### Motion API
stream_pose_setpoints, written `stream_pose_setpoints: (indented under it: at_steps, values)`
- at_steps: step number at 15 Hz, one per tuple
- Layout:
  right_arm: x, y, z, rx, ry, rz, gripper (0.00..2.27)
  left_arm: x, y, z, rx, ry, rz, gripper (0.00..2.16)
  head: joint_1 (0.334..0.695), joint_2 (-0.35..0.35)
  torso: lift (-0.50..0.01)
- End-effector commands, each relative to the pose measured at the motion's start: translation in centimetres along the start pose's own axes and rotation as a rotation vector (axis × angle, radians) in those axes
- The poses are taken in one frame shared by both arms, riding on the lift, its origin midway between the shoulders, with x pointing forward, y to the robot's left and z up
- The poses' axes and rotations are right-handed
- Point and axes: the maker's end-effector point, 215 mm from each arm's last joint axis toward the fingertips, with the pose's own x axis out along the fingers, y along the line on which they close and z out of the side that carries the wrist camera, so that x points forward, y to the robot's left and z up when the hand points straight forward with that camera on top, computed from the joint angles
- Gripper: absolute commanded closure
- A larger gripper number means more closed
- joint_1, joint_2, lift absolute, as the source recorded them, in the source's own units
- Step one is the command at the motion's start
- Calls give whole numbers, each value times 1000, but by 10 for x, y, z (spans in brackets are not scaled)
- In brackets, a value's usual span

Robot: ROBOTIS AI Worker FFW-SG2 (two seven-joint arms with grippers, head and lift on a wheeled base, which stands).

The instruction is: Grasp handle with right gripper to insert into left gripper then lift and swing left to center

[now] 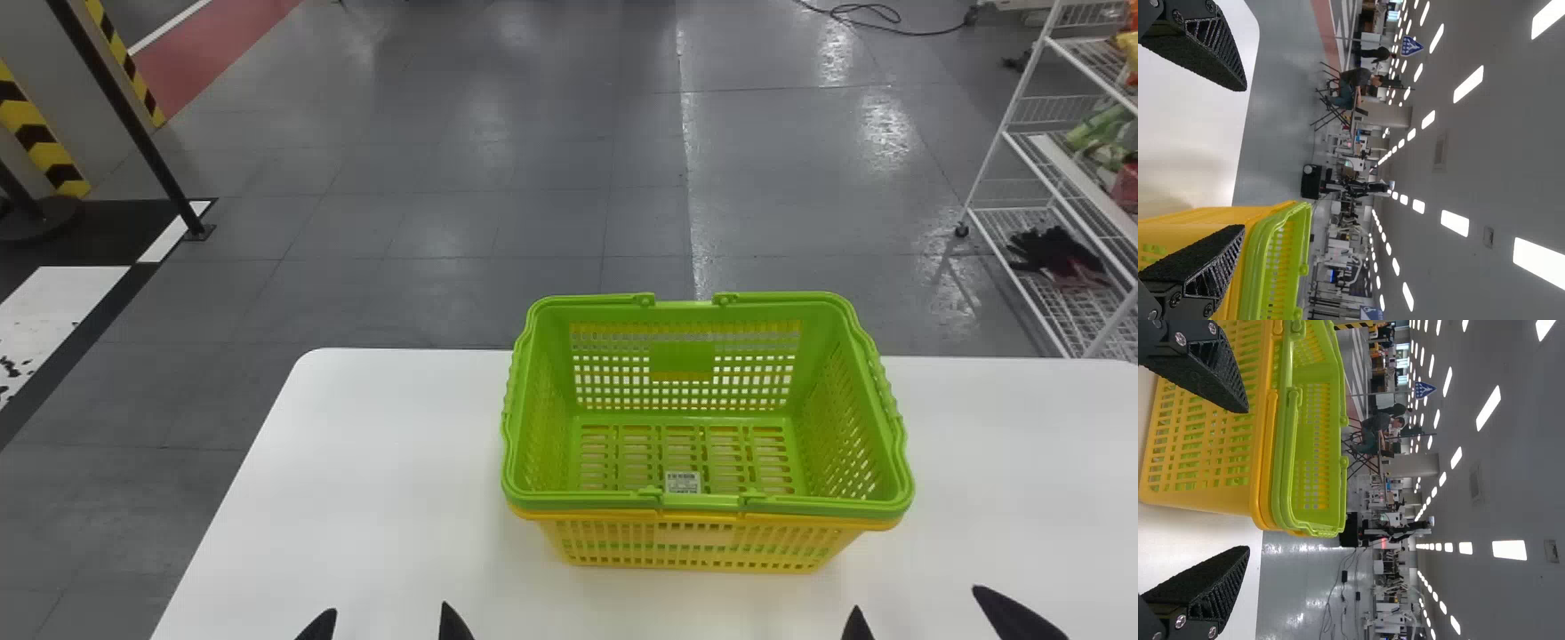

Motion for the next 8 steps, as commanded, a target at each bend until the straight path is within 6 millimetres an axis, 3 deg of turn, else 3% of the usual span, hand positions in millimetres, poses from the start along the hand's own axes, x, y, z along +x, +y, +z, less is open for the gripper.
stream_pose_setpoints:
  at_steps: [1,8]
  values:
    - [0,-1,1,2,-4,-2,56,0,-1,-2,1,6,0,60,695,128,-93]
    - [1,0,-2,4,1,-2,60,0,-1,-1,0,4,2,60,695,125,-93]
